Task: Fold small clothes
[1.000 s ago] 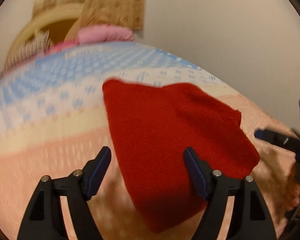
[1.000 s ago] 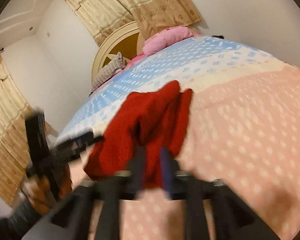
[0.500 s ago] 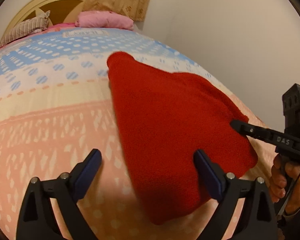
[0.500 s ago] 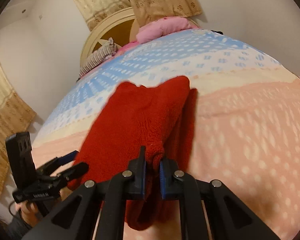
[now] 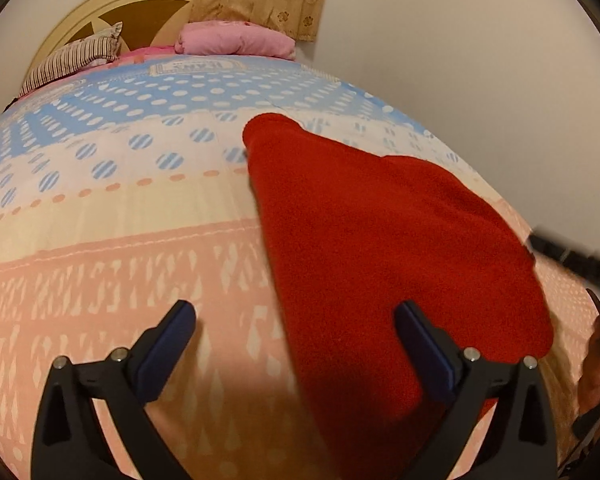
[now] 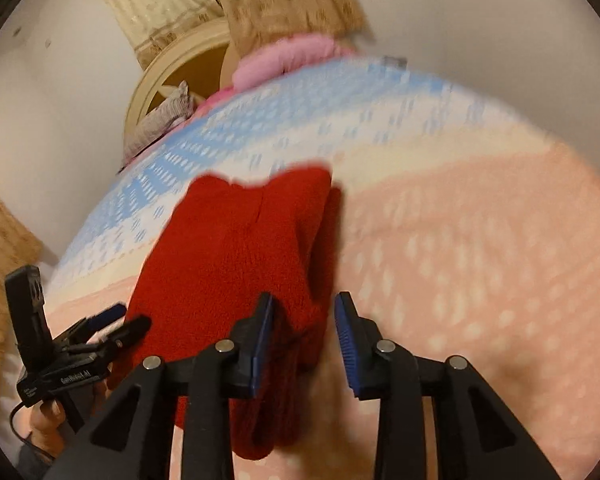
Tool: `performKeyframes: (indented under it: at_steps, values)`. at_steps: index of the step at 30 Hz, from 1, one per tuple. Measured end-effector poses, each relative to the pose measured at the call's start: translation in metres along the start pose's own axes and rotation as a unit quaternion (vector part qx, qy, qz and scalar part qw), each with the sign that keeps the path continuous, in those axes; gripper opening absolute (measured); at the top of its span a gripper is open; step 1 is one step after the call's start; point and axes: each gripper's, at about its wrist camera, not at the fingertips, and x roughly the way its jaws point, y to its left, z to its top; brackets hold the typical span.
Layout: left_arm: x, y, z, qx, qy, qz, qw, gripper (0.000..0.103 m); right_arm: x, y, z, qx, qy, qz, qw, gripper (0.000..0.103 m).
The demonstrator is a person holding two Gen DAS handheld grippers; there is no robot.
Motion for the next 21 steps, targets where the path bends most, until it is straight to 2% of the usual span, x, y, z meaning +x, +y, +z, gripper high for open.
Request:
performKeyframes:
  at_steps: [1,2,3,5,7,8,10,11,13,14,17,21]
  values:
    - [0.0,0.0,-0.001,0.0,-0.001,-0.002,1.0,0.103,-0.006,0.008,0.005,-0.016,-0.015,0.002,1.0,0.044]
    - [-0.001,0.001,-0.002,-0.001,-0.002,-0.004,1.0,0.103,-0.01,0.022,0.014,-0.036,-0.03,0.025,0.999,0.056]
    - [-0.002,0.001,-0.003,-0.002,-0.004,-0.005,1.0,0.103,-0.01,0.031,0.019,-0.048,-0.033,0.048,0.997,0.062]
    - [-0.005,0.001,-0.005,-0.001,-0.01,-0.009,0.9999,0.103,0.0,0.049,0.028,-0.072,-0.023,0.099,0.992,0.064]
    - [-0.006,0.001,-0.004,-0.001,-0.015,-0.016,0.9998,0.103,0.022,0.063,0.033,-0.086,0.013,0.131,0.988,0.064]
    - [-0.009,0.001,-0.005,-0.001,-0.02,-0.023,0.9995,0.103,0.036,0.065,0.033,-0.09,0.032,0.127,0.987,0.064]
    - [-0.013,0.003,-0.006,-0.004,-0.028,-0.039,0.9989,0.103,0.061,0.057,0.031,-0.09,0.053,0.082,0.991,0.064]
    - [-0.013,0.004,-0.006,-0.007,-0.029,-0.041,0.9987,0.103,0.074,0.043,0.026,-0.071,0.072,0.059,0.993,0.064]
    - [-0.01,0.007,-0.005,-0.017,-0.022,-0.044,0.9986,0.103,0.09,0.019,0.017,-0.039,0.1,0.054,0.993,0.064]
    - [-0.008,0.008,-0.005,-0.021,-0.018,-0.049,0.9984,0.103,0.087,0.008,0.011,-0.033,0.083,0.066,0.994,0.063]
    - [-0.002,0.008,-0.005,-0.023,-0.001,-0.05,0.9985,0.103,0.082,-0.005,0.004,-0.013,0.071,0.085,0.994,0.063]
    - [0.004,0.009,-0.007,-0.03,0.012,-0.052,0.9981,0.103,0.074,0.002,0.003,-0.029,0.068,0.067,0.995,0.063]
